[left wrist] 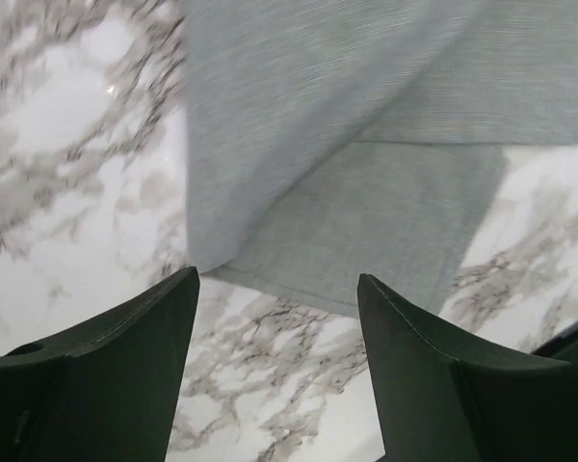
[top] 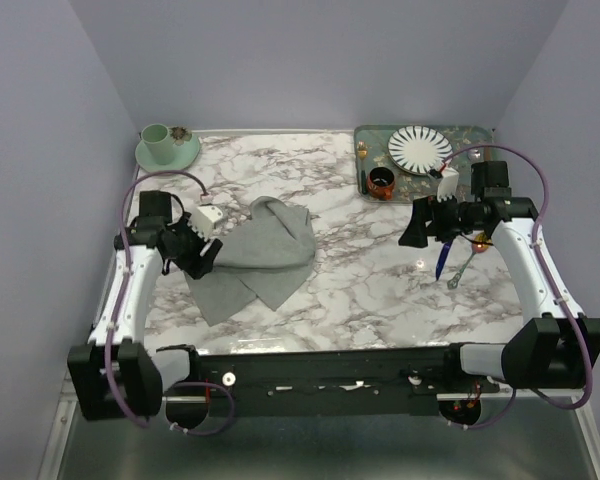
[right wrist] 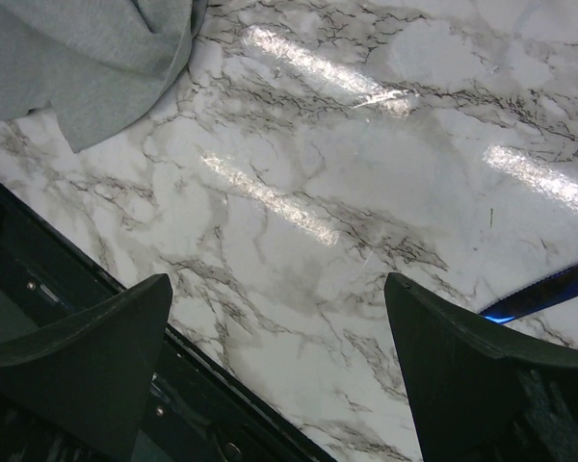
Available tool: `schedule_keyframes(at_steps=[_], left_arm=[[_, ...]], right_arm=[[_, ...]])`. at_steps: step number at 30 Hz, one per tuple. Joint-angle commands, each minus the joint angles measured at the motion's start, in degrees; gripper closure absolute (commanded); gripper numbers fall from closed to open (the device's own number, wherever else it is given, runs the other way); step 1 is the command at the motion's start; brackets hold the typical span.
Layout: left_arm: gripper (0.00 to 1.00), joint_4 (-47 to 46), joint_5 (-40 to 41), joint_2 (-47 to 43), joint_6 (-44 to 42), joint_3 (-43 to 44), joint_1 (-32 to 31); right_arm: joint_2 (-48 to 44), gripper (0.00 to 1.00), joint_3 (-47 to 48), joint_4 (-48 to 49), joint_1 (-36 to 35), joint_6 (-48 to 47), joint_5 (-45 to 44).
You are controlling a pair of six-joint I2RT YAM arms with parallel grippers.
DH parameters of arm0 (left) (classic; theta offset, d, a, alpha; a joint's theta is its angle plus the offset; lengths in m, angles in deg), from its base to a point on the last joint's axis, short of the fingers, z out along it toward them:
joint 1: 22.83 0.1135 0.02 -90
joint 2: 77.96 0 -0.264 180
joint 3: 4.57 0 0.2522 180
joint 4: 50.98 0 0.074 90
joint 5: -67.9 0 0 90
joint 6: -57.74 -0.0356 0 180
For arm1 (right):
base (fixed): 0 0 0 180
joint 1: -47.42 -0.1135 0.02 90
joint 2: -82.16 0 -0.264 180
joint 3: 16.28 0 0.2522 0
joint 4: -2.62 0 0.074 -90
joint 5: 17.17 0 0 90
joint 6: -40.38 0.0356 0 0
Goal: Fold the napkin into a case and place the utensils inside
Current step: Move the crumpled napkin to the corner of the board.
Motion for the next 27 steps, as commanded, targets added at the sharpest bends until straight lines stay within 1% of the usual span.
schedule_keyframes(at_steps=[1,3,4,5,7,8,10,15,19,22,27], left_arm=[[0.23,2.0,-4.5,-16.0,-11.5,-10.2,-15.8],[0.25,1.4,-4.5,-19.6,-11.5,-13.7,-20.9],[0.25,-0.8,-4.2,-20.2,-10.6,-16.5,-23.7],[0.25,-2.3,-2.5,-20.2,-9.3,-17.7,-28.1],[0.25,-6.2,-0.1,-19.0,-6.6,-19.7,-32.8],[0.26,-7.6,3.0,-18.2,-5.9,-20.0,-37.4],[0.27,-11.1,5.6,-15.4,-5.3,-20.8,-40.9],[0.30,-15.5,8.8,-8.4,-7.7,-20.1,-46.8],[0.35,-18.2,8.6,-4.4,-11.7,-20.0,-49.4],[0.39,-20.7,8.5,-1.1,-14.0,-20.1,-50.7],[0.44,-24.5,8.7,4.7,-16.3,-19.0,-51.2]], right_arm=[[1.4,0.00,-1.0,0.5,-0.1,-0.2,3.0],[2.1,0.00,-1.1,0.7,-0.2,0.4,3.6],[2.3,0.00,-1.1,0.8,-0.2,0.5,3.7],[2.3,0.00,-1.1,0.9,-0.2,0.9,3.8],[2.3,0.00,-1.3,1.3,-0.2,1.0,3.8],[2.3,0.00,-1.4,1.2,-0.2,1.1,3.8],[2.7,0.00,-1.5,1.2,-0.2,1.1,4.0],[2.9,0.00,-1.2,1.0,-0.2,1.1,3.7],[2.5,0.00,-2.2,1.2,-0.2,1.0,3.6],[2.1,0.00,-2.7,1.0,-0.2,0.9,3.7],[2.0,0.00,-2.9,0.6,-0.2,0.8,3.5]])
